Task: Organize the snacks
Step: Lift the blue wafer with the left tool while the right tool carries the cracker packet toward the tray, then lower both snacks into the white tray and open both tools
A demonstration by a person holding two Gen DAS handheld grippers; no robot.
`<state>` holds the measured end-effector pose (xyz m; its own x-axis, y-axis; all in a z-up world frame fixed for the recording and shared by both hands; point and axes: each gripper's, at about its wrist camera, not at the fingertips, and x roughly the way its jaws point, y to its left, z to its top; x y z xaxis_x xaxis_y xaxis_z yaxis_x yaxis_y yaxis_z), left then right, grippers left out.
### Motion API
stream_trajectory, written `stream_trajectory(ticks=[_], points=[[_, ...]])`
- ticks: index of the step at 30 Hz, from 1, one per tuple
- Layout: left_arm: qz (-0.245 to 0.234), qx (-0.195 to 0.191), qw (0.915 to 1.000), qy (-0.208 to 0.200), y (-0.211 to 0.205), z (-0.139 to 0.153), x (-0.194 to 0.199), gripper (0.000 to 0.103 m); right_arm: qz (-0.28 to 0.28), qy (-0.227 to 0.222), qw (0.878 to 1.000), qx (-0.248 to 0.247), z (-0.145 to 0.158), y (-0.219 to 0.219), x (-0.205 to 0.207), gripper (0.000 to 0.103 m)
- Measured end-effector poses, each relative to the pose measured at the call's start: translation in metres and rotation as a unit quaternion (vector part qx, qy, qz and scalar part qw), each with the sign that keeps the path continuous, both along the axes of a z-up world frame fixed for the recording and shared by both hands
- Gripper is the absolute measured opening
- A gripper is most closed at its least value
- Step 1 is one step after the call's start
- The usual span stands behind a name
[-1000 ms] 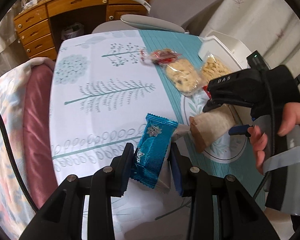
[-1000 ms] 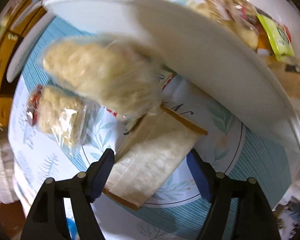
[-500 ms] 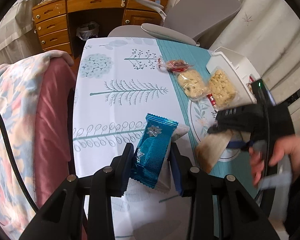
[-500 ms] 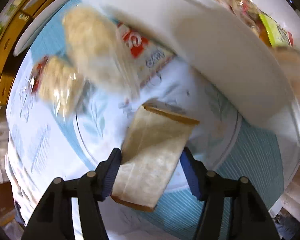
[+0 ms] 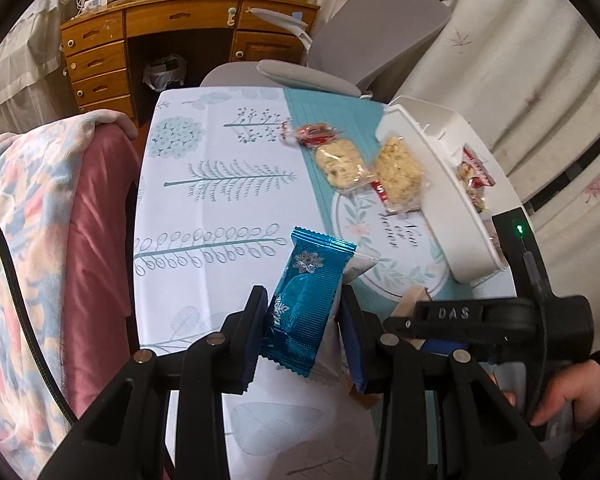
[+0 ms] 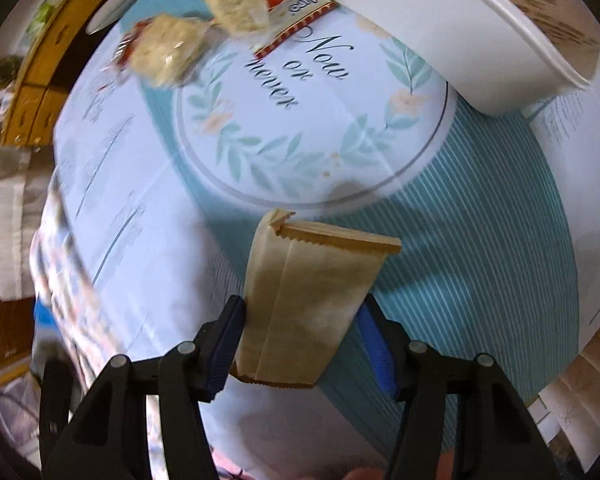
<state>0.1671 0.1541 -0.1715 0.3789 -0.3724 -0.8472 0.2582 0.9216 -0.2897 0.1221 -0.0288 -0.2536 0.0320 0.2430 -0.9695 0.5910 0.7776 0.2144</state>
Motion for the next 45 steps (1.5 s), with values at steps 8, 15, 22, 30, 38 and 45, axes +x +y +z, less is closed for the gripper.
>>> stream_trajectory(ticks=[8,15,22,30,38,45], points=[[0.003,0.000,0.9998,-0.021,-0.021,0.029,-0.019,0.034,0.079,-0.061,0.995,-0.015,0.047,-0.022,-0.020,0.058],[0.011,-0.002,0.9993,-0.037,-0.056,0.055,-0.027,0.034,0.132,-0.123,0.983,-0.031,0.070,-0.042,-0.004,0.058],[0.017,-0.015,0.9980,-0.060,-0.107,0.077,-0.025,0.034,0.179,-0.189,0.964,-0.048,0.110,-0.079,-0.002,0.058],[0.023,-0.024,0.9968,-0.073,-0.177,0.088,-0.011,0.034,0.206,-0.232,0.949,-0.062,0.137,-0.137,0.003,0.059],[0.023,-0.028,0.9968,-0.072,-0.247,0.084,0.017,0.034,0.196,-0.253,0.945,-0.070,0.142,-0.203,0.025,0.059],[0.012,-0.018,0.9973,-0.070,-0.301,0.079,0.044,0.034,0.172,-0.255,0.951,-0.045,0.136,-0.255,0.040,0.059]])
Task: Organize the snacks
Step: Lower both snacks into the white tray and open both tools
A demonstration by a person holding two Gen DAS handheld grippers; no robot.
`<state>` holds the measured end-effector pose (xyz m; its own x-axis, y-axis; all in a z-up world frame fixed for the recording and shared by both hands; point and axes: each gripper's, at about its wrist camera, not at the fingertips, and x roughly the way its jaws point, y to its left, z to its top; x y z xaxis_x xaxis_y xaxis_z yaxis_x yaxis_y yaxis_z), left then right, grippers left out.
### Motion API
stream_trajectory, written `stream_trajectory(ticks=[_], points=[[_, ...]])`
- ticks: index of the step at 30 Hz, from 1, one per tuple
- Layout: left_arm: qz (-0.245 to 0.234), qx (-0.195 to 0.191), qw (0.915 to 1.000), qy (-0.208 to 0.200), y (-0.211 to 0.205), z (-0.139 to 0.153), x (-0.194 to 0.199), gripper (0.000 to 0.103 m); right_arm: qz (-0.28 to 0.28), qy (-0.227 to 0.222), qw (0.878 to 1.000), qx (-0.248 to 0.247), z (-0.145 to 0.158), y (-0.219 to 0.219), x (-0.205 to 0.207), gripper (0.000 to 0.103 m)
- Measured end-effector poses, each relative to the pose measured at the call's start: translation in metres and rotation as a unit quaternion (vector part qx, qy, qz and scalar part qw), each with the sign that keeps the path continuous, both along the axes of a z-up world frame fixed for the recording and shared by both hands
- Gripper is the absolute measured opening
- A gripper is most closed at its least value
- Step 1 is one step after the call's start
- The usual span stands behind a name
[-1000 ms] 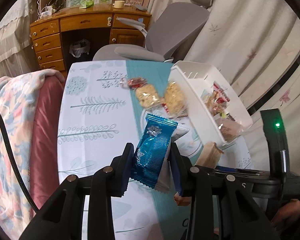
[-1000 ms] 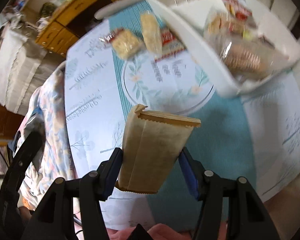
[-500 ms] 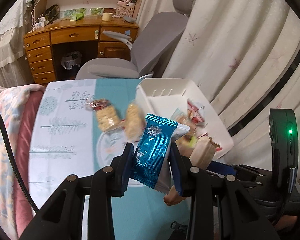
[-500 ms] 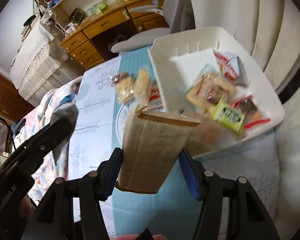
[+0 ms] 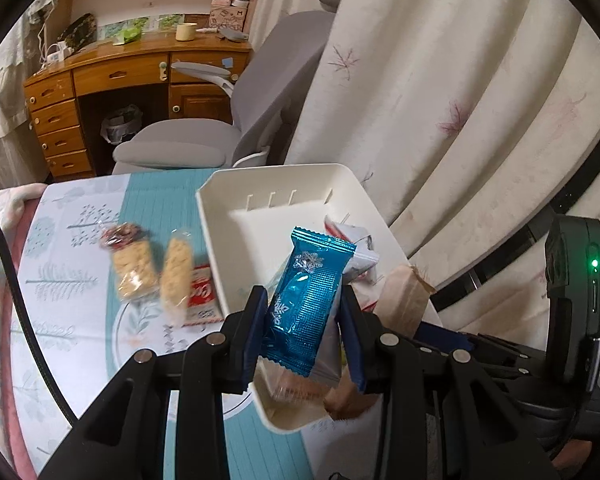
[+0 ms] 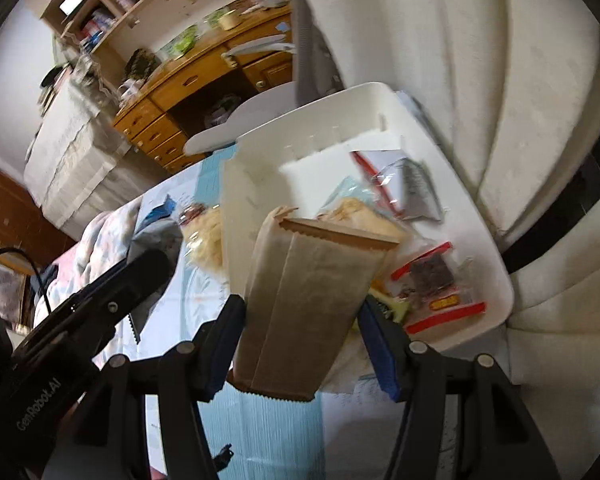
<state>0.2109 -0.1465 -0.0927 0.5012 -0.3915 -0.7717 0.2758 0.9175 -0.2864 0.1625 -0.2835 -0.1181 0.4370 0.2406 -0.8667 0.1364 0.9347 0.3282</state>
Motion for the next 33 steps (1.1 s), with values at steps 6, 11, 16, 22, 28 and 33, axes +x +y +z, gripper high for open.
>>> stream_trajectory(ticks=[6,11,16,22,28,33], points=[[-0.010,0.013,0.9999,0.003,-0.028,-0.007,0.013,0.035,-0.016,-0.001,1.000,0.011,-0.006,-0.028,0.008,0.058],[-0.010,0.027,0.9995,0.008,-0.035,-0.008,0.017,0.066,-0.036,0.010,0.999,0.026,-0.014,-0.042,0.010,0.059],[0.001,0.030,0.9993,0.022,-0.023,-0.008,0.014,0.073,-0.053,0.023,0.998,0.037,-0.019,-0.047,0.009,0.065],[0.012,0.041,0.9977,0.053,0.001,-0.007,0.005,0.075,-0.064,0.020,0.997,0.035,-0.015,-0.039,0.001,0.069],[0.017,0.043,0.9958,0.078,0.038,-0.012,-0.011,0.078,-0.077,0.025,0.996,0.036,-0.013,-0.026,-0.008,0.074],[0.020,0.041,0.9940,0.099,0.074,-0.016,-0.024,0.078,-0.089,0.026,0.995,0.029,-0.008,-0.003,-0.017,0.074]])
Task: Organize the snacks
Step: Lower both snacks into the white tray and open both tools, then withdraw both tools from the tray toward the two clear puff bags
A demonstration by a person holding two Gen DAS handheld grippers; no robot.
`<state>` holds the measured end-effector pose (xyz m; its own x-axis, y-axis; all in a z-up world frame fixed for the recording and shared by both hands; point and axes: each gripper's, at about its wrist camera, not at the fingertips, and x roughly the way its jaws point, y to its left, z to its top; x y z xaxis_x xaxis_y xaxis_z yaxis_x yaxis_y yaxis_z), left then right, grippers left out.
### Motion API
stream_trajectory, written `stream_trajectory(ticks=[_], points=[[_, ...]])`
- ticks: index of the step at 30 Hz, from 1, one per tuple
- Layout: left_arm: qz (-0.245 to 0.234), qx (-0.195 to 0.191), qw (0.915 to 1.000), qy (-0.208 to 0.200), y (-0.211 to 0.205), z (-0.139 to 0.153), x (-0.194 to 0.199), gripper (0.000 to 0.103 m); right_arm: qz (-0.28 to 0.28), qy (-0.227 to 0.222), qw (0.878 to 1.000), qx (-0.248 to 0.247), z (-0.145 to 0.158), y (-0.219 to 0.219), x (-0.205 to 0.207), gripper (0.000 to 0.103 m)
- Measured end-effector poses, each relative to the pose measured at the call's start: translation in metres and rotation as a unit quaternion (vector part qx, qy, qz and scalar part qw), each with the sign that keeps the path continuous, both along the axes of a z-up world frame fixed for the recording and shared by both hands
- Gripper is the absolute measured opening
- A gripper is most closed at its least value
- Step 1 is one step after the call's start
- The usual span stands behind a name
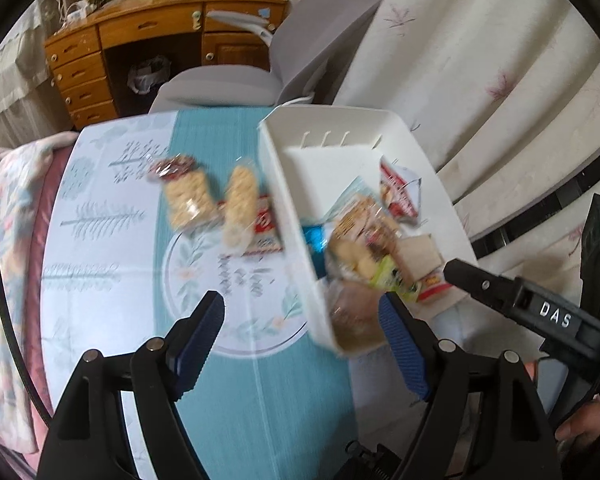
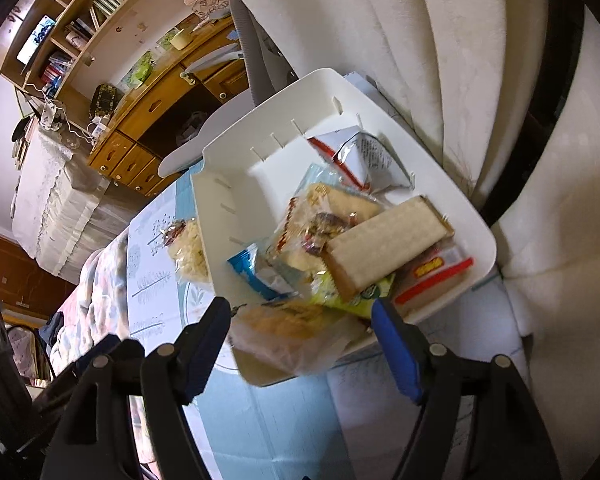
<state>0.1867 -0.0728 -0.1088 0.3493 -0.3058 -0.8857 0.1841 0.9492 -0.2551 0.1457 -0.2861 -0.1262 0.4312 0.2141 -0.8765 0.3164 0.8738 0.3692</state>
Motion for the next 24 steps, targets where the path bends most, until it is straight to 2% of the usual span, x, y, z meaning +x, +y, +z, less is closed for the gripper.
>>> stream_trajectory(ticks=[7,13,19,24], points=[[-0.012,0.003,0.9995,0.028,0.055,-0.003,-0.009,0.079,-0.026,0.004,1.000,-0.012,0.006,0.049,-0.016,0.074],[-0.028,0.021,0.9983,0.047,0.101,-0.004,-0.007,0.080,-0.052,-0.016,0.998,-0.013,0.009,0.092,-0.029,0.074],[-0.033,0.034,0.9964,0.071,0.140,-0.010,0.011,0.080,-0.075,-0.045,0.996,-0.026,0.010,0.133,-0.037,0.074],[-0.023,0.017,0.9954,0.091,0.167,-0.016,0.036,0.082,-0.085,-0.075,0.992,-0.048,0.009,0.163,-0.039,0.074]])
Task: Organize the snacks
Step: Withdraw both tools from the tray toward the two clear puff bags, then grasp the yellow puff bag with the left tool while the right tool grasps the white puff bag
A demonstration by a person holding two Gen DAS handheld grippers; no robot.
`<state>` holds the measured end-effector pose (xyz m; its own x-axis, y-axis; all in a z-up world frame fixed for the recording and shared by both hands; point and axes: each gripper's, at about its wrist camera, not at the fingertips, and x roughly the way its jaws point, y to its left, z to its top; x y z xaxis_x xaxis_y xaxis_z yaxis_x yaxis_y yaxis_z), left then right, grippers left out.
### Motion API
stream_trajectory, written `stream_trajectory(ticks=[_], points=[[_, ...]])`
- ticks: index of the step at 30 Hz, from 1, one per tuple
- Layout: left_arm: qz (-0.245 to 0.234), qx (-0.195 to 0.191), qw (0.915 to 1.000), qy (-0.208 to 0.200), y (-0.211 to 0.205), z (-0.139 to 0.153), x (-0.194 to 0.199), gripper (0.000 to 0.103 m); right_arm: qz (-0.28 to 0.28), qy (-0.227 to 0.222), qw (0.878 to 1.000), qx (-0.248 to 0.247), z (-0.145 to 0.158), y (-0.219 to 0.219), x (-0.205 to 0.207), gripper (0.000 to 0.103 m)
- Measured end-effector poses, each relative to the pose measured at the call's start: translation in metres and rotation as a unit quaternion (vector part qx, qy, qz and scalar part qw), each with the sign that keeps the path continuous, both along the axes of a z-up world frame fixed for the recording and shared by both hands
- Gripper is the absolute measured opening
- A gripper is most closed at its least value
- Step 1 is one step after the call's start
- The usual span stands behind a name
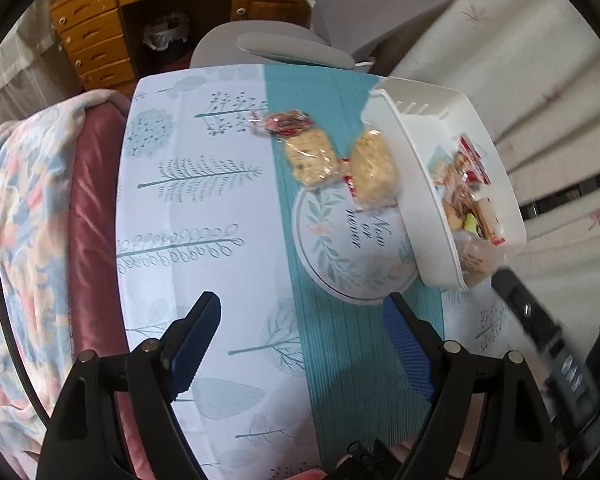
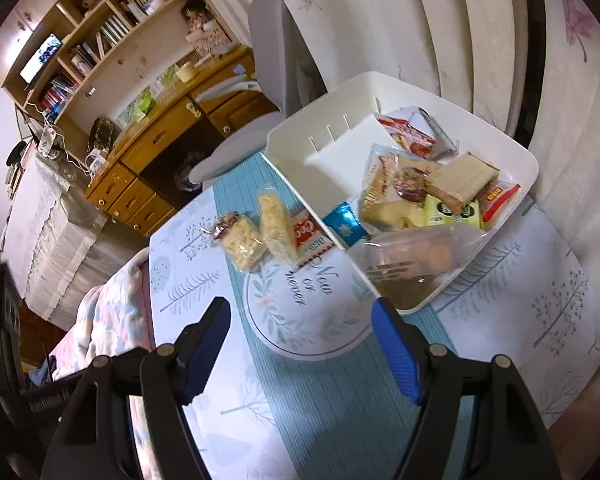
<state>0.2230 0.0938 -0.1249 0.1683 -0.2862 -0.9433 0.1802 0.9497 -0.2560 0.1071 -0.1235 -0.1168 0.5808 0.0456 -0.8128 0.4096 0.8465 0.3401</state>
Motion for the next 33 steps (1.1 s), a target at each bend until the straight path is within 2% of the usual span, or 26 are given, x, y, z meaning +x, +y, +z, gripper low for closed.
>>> stream_trajectory(ticks=[11,16,22,26,33], points=[[0.017,-0.016,0.9987,0.045,0.002,-0.018,0.058,0.083,-0.004,-0.064,0.995,-0.074,-0.015,0.038,0.023,0.074],[0.037,-0.014,0.9965,0.073,-0.009,-0.034,0.091,0.083,0.009,-0.068,0.993,-0.091,-0.032,0.045,0.044,0.073],[0.058,-0.014,0.9945,0.086,-0.026,-0.051,0.131,0.083,0.032,-0.068,0.990,-0.115,-0.057,0.049,0.069,0.071],[0.072,-0.027,0.9916,0.104,-0.037,-0.072,0.155,0.083,0.032,-0.060,0.990,-0.121,-0.077,0.047,0.082,0.070],[0.082,-0.022,0.9882,0.128,-0.056,-0.115,0.179,0.083,0.045,-0.050,0.987,-0.143,-0.107,0.047,0.096,0.066]])
